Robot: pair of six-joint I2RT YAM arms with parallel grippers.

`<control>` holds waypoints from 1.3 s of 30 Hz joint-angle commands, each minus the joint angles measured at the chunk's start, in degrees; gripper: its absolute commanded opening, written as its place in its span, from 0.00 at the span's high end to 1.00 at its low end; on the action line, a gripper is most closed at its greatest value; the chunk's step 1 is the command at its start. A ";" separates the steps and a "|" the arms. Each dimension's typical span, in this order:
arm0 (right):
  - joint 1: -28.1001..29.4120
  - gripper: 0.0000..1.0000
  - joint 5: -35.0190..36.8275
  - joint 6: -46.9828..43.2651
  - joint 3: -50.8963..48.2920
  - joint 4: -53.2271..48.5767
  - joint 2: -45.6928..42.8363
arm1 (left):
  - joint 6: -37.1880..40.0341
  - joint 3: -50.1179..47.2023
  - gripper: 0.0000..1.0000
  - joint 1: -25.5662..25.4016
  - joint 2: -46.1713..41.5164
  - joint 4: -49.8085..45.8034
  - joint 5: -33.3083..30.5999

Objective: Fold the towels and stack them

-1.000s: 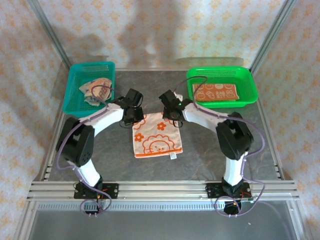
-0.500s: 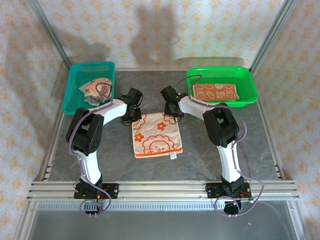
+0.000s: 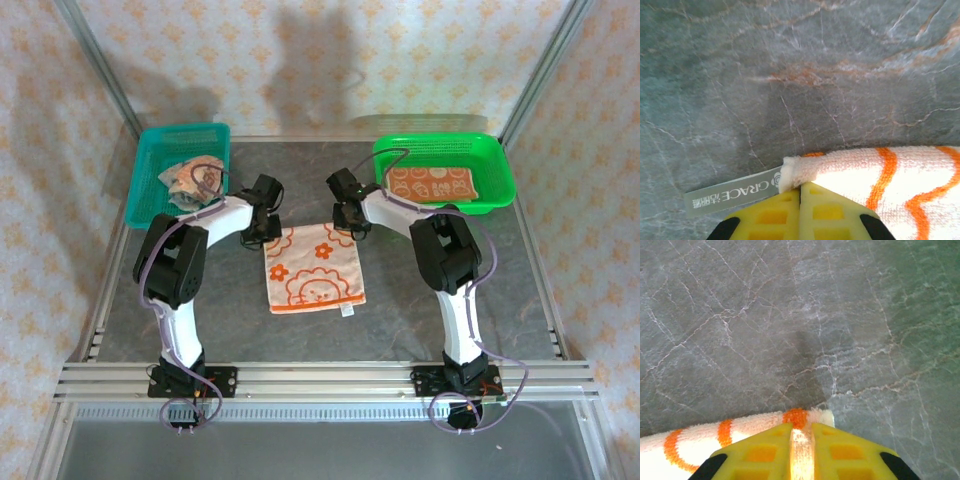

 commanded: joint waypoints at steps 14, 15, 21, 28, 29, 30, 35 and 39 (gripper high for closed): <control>-2.78 0.71 -1.50 0.74 7.73 -6.08 2.90 | 1.33 5.04 0.70 3.38 3.39 -1.92 2.78; -2.83 0.70 -1.66 0.79 7.73 -6.08 3.11 | 1.40 4.96 0.70 3.33 3.75 -1.92 2.77; -3.09 0.68 -2.24 1.09 7.57 -5.81 4.21 | 1.74 4.92 0.70 3.28 5.32 -2.30 1.88; -3.06 0.70 -3.11 1.79 6.39 -4.97 4.69 | 1.65 4.27 0.73 3.33 6.00 -1.31 3.48; -3.02 0.70 -3.43 1.86 6.01 -4.61 4.65 | 1.59 4.03 0.73 3.29 5.93 -1.15 3.63; -3.08 0.70 -3.65 2.04 5.74 -4.46 4.57 | 1.56 3.84 0.74 3.30 5.83 -1.06 3.72; -3.09 0.82 -4.45 2.54 4.76 -3.80 4.15 | 1.24 3.45 0.79 3.30 5.84 -0.49 4.73; -3.05 0.92 -4.40 2.77 4.23 -3.45 3.61 | 0.87 3.55 0.83 3.30 5.76 -0.14 6.65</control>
